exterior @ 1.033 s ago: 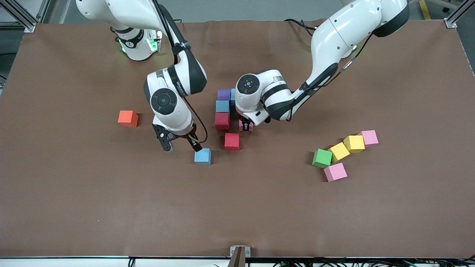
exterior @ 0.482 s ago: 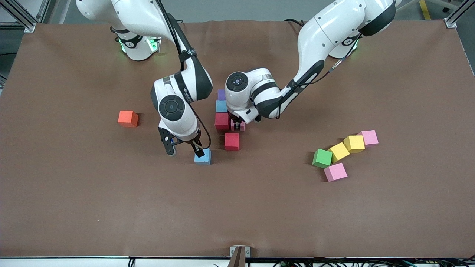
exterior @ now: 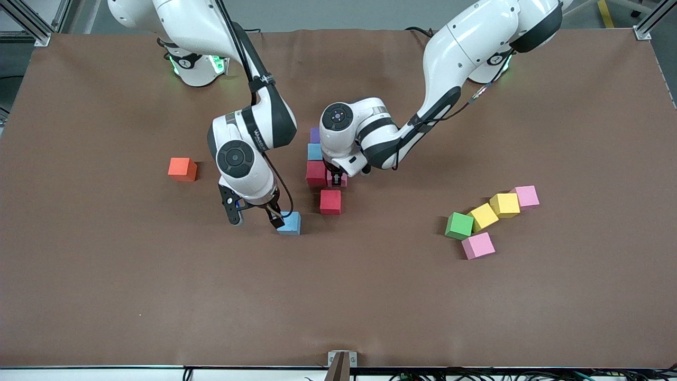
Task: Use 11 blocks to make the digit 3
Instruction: 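Lower the pink cube beside the central cubes and open the left gripper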
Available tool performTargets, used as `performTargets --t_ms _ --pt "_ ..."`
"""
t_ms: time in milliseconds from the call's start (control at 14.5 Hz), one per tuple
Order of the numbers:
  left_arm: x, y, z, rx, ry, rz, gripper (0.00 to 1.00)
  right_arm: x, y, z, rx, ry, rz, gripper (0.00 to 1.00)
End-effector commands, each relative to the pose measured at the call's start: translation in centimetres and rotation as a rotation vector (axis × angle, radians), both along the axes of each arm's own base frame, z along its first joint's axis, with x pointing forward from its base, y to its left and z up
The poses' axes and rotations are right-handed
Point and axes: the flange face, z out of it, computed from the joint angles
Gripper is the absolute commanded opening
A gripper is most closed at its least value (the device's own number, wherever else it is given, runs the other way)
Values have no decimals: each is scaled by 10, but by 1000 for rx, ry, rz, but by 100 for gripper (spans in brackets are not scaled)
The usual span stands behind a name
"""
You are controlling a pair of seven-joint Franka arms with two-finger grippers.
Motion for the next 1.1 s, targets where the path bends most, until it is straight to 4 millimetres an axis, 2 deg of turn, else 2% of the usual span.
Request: performTargets --t_ms 0,207,275,344,413,826,1033 --pt "-4 -11 -9 -25 23 24 36 -3 8 1 12 12 -42 100" --pt "-4 -12 -9 -26 20 20 39 -3 7 0 9 14 -47 100" --pt "-2 -11 -7 -27 16 16 50 -3 6 -1 9 15 -47 100" --pt "-2 -10 -5 -27 12 13 79 -3 8 0 12 12 -48 100" --pt "0 -10 -1 -30 10 20 100 -4 10 0 18 10 -52 100" --pt "17 4 27 -13 -15 35 100 -8 26 -6 29 4 -154 100" --pt "14 12 45 -2 -4 -16 100 -4 56 -10 36 -8 -224 100"
